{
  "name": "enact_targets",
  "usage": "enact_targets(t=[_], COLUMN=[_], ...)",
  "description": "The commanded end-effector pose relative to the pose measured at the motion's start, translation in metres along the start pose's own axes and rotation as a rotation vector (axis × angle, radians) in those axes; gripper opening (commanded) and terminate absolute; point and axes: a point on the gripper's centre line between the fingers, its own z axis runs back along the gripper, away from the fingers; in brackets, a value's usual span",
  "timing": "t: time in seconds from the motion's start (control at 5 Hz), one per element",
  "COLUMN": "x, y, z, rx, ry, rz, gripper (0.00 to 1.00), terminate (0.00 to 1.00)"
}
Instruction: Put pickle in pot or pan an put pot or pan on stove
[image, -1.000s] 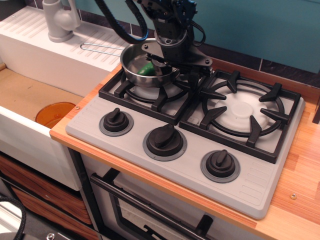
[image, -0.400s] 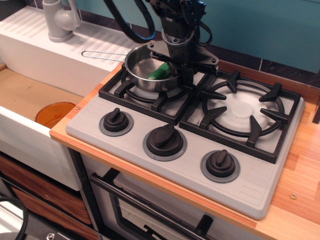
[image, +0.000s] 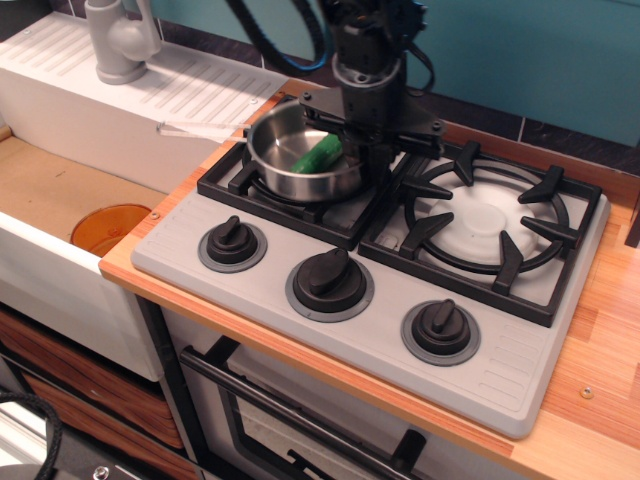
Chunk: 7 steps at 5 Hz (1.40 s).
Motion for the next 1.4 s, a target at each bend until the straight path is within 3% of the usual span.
enact_targets(t=[0.0, 0.4, 0.8, 1.2], x=[0.025, 0.015, 0.011, 0.024], y=[-0.03, -0.075, -0.118, -0.128], z=[0.068, 0.08, 0.049, 0.007], rx=[0.04, 0.094, 0.092, 0.037], ry=[-0.052, -0.07, -0.131, -0.171], rz=[0.002, 0.043, 0.075, 0.088], gripper=[0.0, 0.0, 0.0, 0.0], terminate=[0.0, 0.0, 0.0, 0.0])
